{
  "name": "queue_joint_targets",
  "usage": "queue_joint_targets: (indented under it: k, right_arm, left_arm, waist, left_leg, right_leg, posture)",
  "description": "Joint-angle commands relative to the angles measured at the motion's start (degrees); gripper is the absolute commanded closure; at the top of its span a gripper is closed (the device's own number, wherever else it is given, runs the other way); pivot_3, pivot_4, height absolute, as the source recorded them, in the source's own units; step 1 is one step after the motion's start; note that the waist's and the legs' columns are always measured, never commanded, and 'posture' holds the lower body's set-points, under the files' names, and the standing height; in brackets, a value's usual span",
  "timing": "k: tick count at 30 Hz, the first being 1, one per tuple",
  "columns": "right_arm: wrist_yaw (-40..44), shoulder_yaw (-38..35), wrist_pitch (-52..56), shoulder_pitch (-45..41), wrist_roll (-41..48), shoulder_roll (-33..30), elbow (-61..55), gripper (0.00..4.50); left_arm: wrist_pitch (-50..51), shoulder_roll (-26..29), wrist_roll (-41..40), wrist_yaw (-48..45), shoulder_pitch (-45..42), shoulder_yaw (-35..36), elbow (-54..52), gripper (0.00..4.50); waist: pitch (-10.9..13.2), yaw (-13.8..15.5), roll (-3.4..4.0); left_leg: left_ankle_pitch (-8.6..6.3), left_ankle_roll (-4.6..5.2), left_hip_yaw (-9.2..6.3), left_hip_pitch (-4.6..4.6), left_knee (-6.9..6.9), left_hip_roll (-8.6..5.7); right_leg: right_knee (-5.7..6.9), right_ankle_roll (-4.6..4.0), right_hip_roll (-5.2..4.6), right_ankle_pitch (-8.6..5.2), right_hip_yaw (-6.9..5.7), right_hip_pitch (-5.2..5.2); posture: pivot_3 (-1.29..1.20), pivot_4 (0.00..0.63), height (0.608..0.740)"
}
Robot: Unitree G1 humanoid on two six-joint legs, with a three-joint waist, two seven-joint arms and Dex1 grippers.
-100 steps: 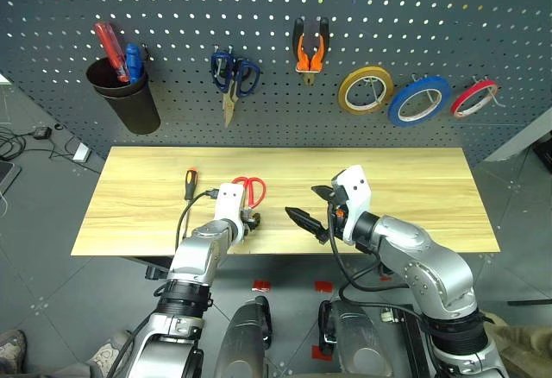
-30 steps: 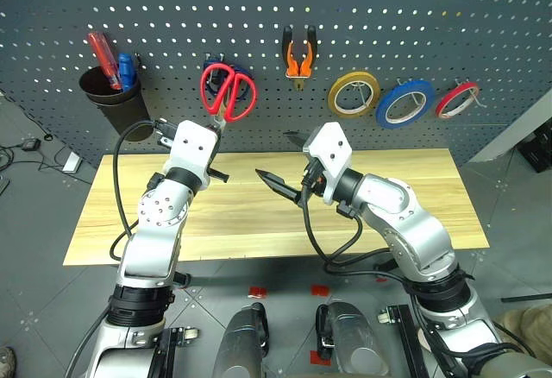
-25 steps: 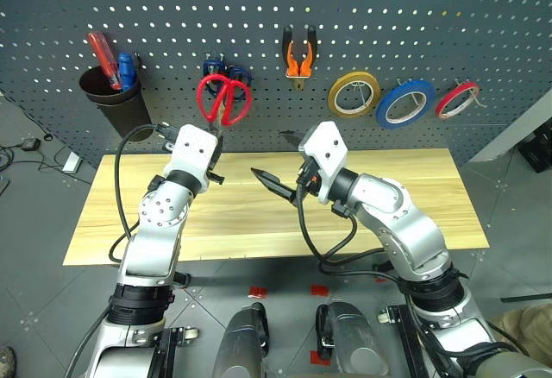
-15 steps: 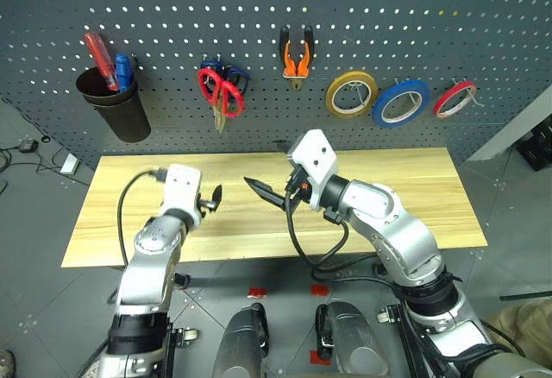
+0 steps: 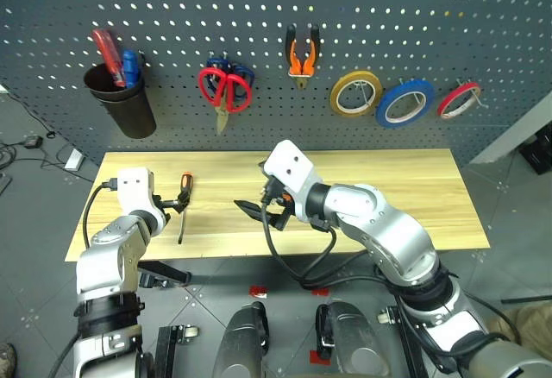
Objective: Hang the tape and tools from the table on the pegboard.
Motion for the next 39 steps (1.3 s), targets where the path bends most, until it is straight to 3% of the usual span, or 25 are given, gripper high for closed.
queue_joint_targets:
  k: [1, 10, 16, 19, 28, 32, 39]
  right_arm:
    - [-1.0, 0.3, 3.7, -1.6, 1.0, 1.5, -2.5, 0.00]
    - [-0.8, 0.8, 10.2, -0.4, 3.8, 1.0, -7.3, 0.00]
    - [-1.8, 0.7, 12.9, -0.1, 5.4, 1.3, -9.3, 0.00]
    - [-2.4, 0.8, 13.8, 0.0, 6.0, 1.6, -9.5, 0.00]
    - [-2.3, 1.0, 9.6, -0.1, 5.5, 0.1, -7.7, 0.00]
    - [-1.2, 1.7, 2.4, 0.5, 4.1, -2.3, -7.3, 0.00]
    - [0.9, 0.8, -6.8, 2.2, 3.8, -4.8, -7.2, 0.00]
  left_arm:
    - [0.1, 2.7, -0.2, -2.7, -3.2, -1.3, 6.3, 0.04]
    - [-6.7, 6.9, 3.6, -6.1, -12.3, -6.7, 24.4, 0.04]
    - [-12.6, 7.0, 5.6, -7.2, -18.4, -9.0, 34.8, 0.04]
    - [-15.8, 6.5, 6.6, -7.4, -22.0, -9.7, 41.7, 0.58]
    - [-22.7, 7.3, 8.6, -10.3, -21.6, -11.3, 45.1, 3.57]
    - [-24.7, 8.8, 8.1, -11.7, -18.6, -10.8, 41.4, 3.71]
    - [-26.0, 9.5, 8.1, -6.7, -1.3, -7.6, 15.6, 3.71]
  waist:
    - [0.7, 0.0, 0.01]
    - [3.0, 0.0, -0.05]
    - [4.4, -0.1, -0.07]
    - [5.0, -0.1, -0.05]
    - [5.0, -0.3, -0.06]
    - [4.9, -0.4, -0.13]
    - [4.4, -1.4, -0.62]
  left_leg:
    - [0.00, 0.00, 0.00, 0.00, -0.01, 0.01]
    - [-0.05, 0.02, 0.17, -0.13, -0.11, 0.00]
    - [-0.06, 0.01, 0.28, -0.18, -0.21, 0.00]
    - [-0.05, 0.01, 0.29, -0.19, -0.24, 0.00]
    - [0.03, -0.13, 0.50, -0.24, -0.48, -0.02]
    - [0.07, -0.21, 0.56, -0.25, -0.52, -0.02]
    - [0.20, -0.41, 0.70, -0.30, -0.82, -0.02]
  right_leg:
    - [0.00, 0.00, 0.02, 0.00, 0.01, -0.01]
    - [-0.12, -0.03, -0.08, -0.01, 0.11, -0.24]
    - [-0.16, -0.04, -0.15, -0.03, 0.12, -0.33]
    - [-0.15, -0.04, -0.17, -0.03, 0.11, -0.39]
    - [-0.16, -0.03, -0.20, -0.04, 0.23, -0.62]
    - [-0.17, -0.02, -0.21, -0.04, 0.26, -0.69]
    - [-0.25, -0.02, -0.21, -0.04, 0.25, -0.85]
  posture:
    - [-0.24, 0.361, 0.740]
    - [-0.27, 0.418, 0.740]
    - [-0.28, 0.433, 0.740]
    - [-0.29, 0.437, 0.740]
    - [-0.29, 0.400, 0.740]
    - [-0.29, 0.355, 0.740]
    - [-0.28, 0.251, 0.740]
